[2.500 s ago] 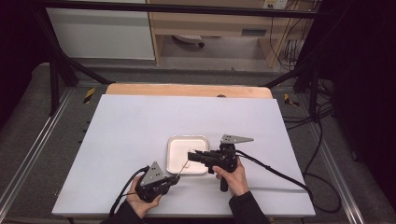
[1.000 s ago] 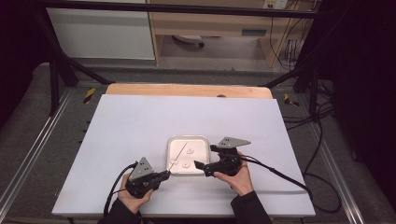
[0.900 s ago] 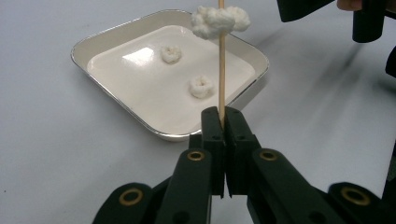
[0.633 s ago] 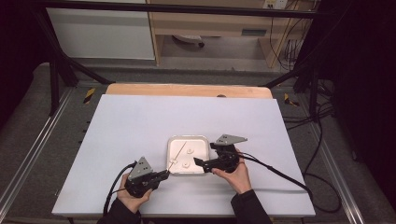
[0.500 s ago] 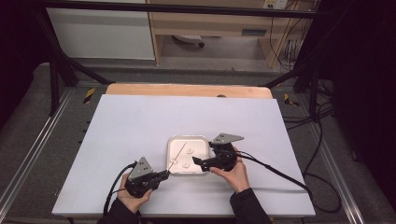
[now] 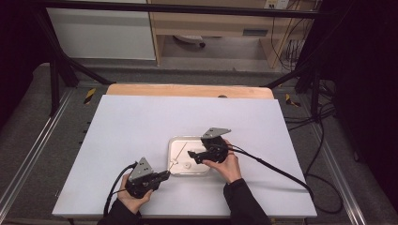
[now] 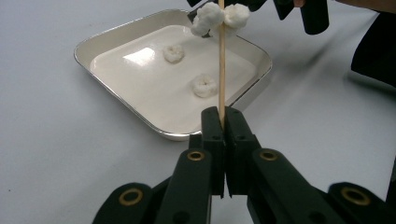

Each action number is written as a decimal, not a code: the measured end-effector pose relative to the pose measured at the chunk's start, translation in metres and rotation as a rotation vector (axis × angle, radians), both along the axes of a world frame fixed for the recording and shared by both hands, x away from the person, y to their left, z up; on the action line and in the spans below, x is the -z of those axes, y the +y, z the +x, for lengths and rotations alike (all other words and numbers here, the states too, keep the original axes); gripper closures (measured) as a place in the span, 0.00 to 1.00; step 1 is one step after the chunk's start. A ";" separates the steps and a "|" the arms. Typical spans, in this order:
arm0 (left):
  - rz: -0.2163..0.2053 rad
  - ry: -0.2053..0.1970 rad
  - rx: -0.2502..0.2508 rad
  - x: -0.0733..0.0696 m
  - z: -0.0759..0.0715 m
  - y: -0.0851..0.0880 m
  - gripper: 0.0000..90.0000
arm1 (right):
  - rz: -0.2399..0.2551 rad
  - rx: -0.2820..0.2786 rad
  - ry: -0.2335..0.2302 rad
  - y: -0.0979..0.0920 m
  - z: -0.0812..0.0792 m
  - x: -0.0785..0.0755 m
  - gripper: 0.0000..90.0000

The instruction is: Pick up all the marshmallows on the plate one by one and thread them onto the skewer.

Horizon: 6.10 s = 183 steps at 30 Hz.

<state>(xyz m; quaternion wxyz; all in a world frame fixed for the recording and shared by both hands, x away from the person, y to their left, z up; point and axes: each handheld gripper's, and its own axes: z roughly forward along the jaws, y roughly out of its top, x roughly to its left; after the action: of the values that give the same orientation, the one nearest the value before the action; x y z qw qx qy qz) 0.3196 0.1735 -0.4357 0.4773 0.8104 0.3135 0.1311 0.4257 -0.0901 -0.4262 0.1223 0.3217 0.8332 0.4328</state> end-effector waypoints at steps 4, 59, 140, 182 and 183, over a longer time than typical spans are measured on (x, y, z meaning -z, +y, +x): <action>0.000 0.001 0.000 0.000 0.000 0.000 0.98 | -0.036 -0.022 0.008 0.006 0.006 0.004 0.32; 0.012 0.022 0.000 0.001 -0.003 -0.003 0.98 | 0.102 -0.062 0.062 -0.012 -0.005 -0.013 0.79; -0.017 0.034 0.021 0.005 -0.007 -0.010 0.98 | 0.582 -0.131 0.131 -0.020 -0.037 -0.034 0.90; -0.023 0.036 -0.006 0.004 -0.004 -0.009 0.98 | 0.491 -0.174 0.185 0.005 -0.049 -0.012 0.69; -0.020 0.034 -0.007 0.004 -0.004 -0.009 0.98 | 0.485 -0.170 0.178 0.004 -0.049 -0.014 0.65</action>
<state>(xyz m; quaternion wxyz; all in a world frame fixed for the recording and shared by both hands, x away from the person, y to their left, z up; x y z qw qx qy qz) 0.3160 0.1647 -0.4400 0.4794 0.8067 0.3257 0.1158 0.3765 -0.0862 -0.4118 -0.0687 0.3071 0.7367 0.5985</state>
